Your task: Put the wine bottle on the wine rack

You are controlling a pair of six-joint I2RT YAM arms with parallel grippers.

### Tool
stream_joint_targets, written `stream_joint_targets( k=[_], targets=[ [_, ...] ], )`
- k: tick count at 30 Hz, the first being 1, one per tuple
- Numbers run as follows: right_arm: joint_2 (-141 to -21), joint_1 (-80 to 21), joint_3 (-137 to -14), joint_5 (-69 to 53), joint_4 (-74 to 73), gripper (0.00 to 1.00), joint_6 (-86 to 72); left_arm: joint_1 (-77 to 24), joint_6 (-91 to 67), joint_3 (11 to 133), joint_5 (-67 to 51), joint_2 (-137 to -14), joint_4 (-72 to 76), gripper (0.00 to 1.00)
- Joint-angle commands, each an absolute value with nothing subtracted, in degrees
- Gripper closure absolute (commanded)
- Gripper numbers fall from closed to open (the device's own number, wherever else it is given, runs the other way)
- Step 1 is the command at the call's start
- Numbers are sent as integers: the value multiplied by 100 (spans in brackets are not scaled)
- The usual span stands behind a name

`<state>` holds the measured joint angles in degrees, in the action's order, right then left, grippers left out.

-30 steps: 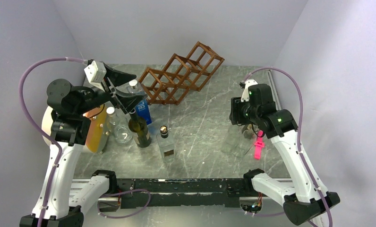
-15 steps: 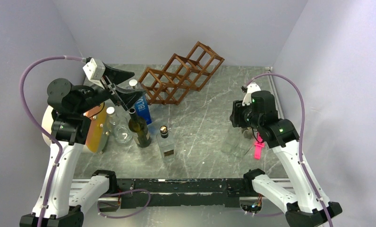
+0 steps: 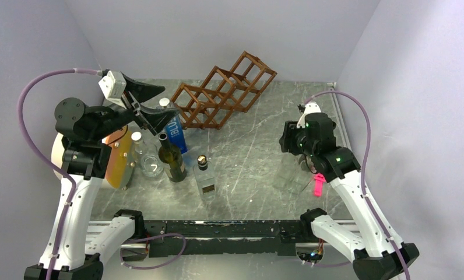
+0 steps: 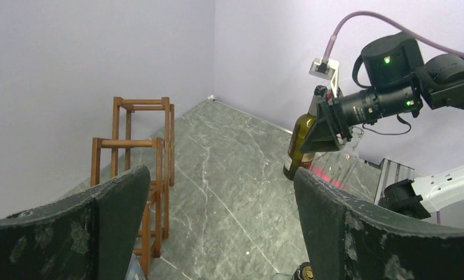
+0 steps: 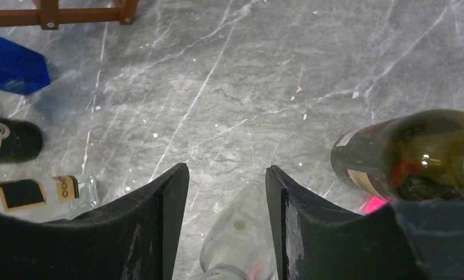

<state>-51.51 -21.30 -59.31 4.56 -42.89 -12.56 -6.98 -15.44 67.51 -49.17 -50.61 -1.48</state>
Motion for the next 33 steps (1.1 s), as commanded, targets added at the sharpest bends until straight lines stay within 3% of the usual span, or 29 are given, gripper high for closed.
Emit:
stream_joint_targets(
  k=[1, 12, 25, 29, 33],
  targets=[
    [-4948, -2179, -5596, 991, -3798, 44, -1821, -729, -1524, 6949, -4896, -4966, 114, 3],
    [-4576, -2202, -5325, 650, -3753, 39, -1835, -729, -1548, 6873, -4896, -4964, 127, 3],
    [-4312, -2206, -5020, 50, -3343, 40, -1774, -729, -1489, 6848, -5009, -4941, 156, 3],
    [-4240, -2206, -4871, 7, -3171, 47, -1739, -729, -1460, 6855, -4926, -4930, 123, 3],
    [-4232, -2205, -4825, 41, -3018, 71, -1654, -729, -1506, 6876, -4953, -4954, 147, 3]
  ],
)
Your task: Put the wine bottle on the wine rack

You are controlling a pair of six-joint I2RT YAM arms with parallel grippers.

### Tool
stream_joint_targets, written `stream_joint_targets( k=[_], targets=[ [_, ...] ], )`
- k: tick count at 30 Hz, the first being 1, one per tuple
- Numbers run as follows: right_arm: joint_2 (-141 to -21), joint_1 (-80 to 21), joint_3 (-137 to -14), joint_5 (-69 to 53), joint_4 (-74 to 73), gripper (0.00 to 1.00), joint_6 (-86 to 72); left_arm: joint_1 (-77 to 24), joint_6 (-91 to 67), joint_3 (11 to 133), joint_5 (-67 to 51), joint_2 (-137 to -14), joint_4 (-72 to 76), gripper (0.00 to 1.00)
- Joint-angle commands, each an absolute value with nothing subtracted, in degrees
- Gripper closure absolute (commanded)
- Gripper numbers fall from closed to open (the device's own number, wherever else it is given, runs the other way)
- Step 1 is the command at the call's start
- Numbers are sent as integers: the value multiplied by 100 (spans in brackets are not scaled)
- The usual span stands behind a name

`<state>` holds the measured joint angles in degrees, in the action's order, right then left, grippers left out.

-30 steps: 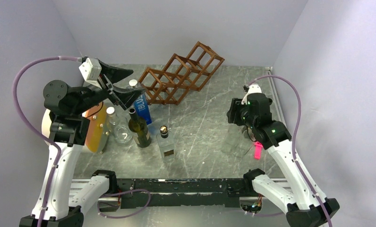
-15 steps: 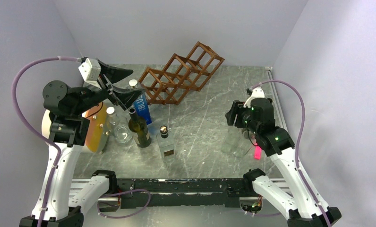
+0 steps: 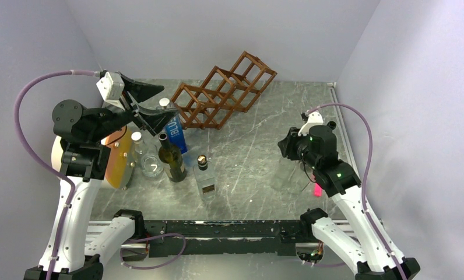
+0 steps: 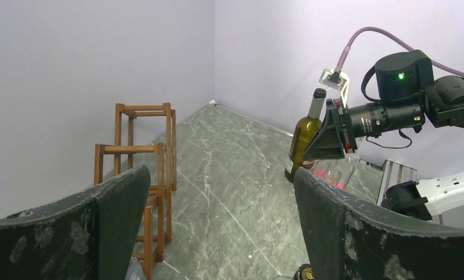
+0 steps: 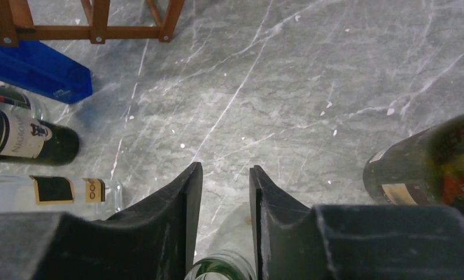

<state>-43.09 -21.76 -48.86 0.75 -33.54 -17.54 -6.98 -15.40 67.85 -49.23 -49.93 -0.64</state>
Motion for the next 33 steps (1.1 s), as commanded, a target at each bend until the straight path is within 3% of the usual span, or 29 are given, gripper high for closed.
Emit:
stream_joint_targets(
  k=[1, 5, 15, 25, 33],
  targets=[
    [-4235, -2206, -4825, 67, -2969, 78, -1631, -729, -1523, 6885, -4972, -4963, 160, 3],
    [-4335, -2204, -4891, 117, -2755, 100, -1512, -729, -1697, 6944, -5027, -5042, 261, 4],
    [-5077, -2206, -5510, 65, -1862, 100, -1733, -1018, -2483, 7147, -5437, -5605, 984, 8],
    [-5604, -2206, -5926, -25, -1533, 100, -2274, -2910, -1685, 7688, -4272, -6585, 334, 5],
    [-5648, -2204, -6216, -264, -1426, 100, -2637, -4100, -219, 7229, -3414, -7307, -374, 10]
  ],
)
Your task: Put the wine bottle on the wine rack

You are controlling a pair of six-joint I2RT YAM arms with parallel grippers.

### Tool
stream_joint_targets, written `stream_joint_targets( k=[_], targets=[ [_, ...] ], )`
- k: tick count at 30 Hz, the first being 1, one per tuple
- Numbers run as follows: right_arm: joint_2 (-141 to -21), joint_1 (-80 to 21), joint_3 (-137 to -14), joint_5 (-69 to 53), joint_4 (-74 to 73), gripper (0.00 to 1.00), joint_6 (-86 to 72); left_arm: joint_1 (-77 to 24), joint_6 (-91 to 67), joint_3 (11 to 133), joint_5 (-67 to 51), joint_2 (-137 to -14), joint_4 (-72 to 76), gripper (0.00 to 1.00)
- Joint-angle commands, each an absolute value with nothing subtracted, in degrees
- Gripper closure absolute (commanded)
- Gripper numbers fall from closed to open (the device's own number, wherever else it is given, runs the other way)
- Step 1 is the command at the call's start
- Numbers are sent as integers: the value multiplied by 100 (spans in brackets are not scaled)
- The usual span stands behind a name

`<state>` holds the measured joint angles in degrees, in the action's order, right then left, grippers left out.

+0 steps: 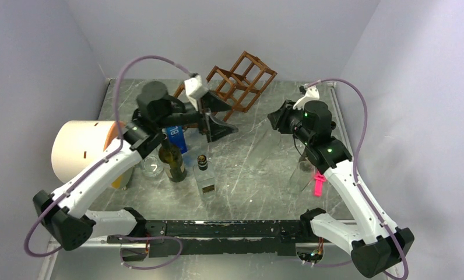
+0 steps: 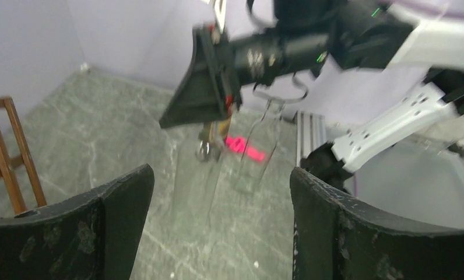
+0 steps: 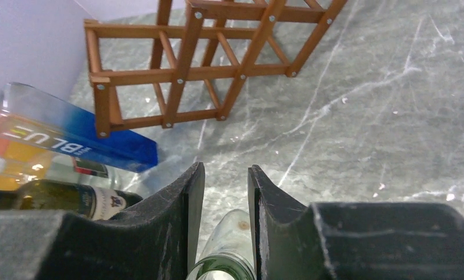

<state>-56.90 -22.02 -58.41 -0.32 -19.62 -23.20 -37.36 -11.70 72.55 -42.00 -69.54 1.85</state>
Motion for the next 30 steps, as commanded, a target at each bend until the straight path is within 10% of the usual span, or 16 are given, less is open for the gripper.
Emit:
stream_joint_targets(
  k=[1, 30],
  targets=[
    [-5672, -2206, -6256, -324, -1418, 100, -2661, -4160, -156, 7283, -3314, -7424, -428, 5],
    [-5871, -2197, -7216, -1371, -1209, 100, -3018, -4232, -321, 7046, -5049, -9173, 1589, 1]
  ],
)
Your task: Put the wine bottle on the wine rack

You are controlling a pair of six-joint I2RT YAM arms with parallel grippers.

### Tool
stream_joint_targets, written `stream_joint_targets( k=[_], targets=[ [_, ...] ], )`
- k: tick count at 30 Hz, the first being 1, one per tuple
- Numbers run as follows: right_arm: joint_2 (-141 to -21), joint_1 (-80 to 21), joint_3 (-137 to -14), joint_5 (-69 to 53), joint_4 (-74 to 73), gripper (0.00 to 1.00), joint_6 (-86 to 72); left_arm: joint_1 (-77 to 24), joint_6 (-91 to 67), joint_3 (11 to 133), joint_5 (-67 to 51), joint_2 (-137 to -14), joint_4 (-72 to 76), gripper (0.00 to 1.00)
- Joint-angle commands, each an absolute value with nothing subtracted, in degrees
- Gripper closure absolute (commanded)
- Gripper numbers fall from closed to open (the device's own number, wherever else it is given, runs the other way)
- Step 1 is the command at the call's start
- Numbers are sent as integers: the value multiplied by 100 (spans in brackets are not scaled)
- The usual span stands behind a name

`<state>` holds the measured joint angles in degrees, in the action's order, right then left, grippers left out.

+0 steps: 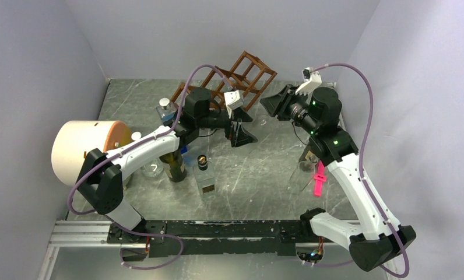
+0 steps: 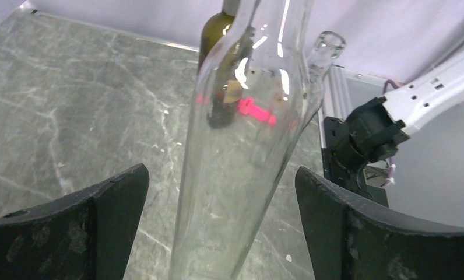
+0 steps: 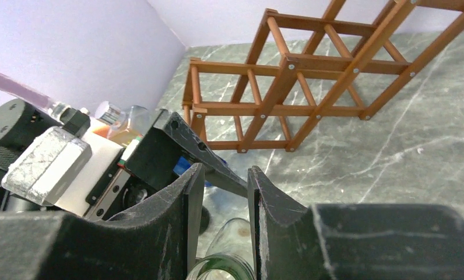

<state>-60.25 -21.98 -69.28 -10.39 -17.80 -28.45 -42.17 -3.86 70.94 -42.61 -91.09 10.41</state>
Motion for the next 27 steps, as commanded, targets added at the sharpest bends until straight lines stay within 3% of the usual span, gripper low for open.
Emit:
stream_joint_targets(
  k=[1, 8, 12, 15, 16, 17, 18, 20, 22, 24, 27],
  targets=[
    [-5871, -2199, -7214, -1408, -1186, 100, -3034, -4232, -331, 7045, -5141, -9211, 1616, 0],
    [-5769, -2197, -7123, -1658, -940, 100, -3127, -4236, -296, 7066, -5306, -9348, 1610, 4],
    [-5728, -2197, -7062, -1754, -818, 100, -3180, -4229, -336, 6954, -5370, -9344, 1854, 15],
    [-5700, -2197, -7036, -1803, -809, 100, -3178, -4234, -244, 6851, -5285, -9235, 2058, 42],
    [-5698, -2197, -7051, -1770, -869, 100, -3150, -4235, -117, 6844, -5294, -9192, 2093, 60],
    [-5696, -2197, -7086, -1747, -960, 97, -3087, -4231, 30, 6874, -5331, -9173, 2064, 87],
    [-5707, -2197, -7169, -1736, -1162, 81, -2948, -4236, 177, 6921, -5293, -9150, 1997, 92],
    [-5763, -2197, -7423, -1527, -1681, 48, -2711, -4227, 494, 7015, -5255, -9076, 1856, 93],
    [-5790, -2197, -7695, -1242, -2184, 29, -2419, -4223, 959, 7123, -5205, -8977, 1615, 93],
    [-5843, -2197, -7994, -1023, -2640, 17, -2089, -4227, 1546, 7267, -5028, -8883, 1330, 93],
    [-5958, -2197, -8485, -958, -3248, 14, -1571, -4220, 2541, 7495, -4590, -8784, 1030, 93]
  ],
)
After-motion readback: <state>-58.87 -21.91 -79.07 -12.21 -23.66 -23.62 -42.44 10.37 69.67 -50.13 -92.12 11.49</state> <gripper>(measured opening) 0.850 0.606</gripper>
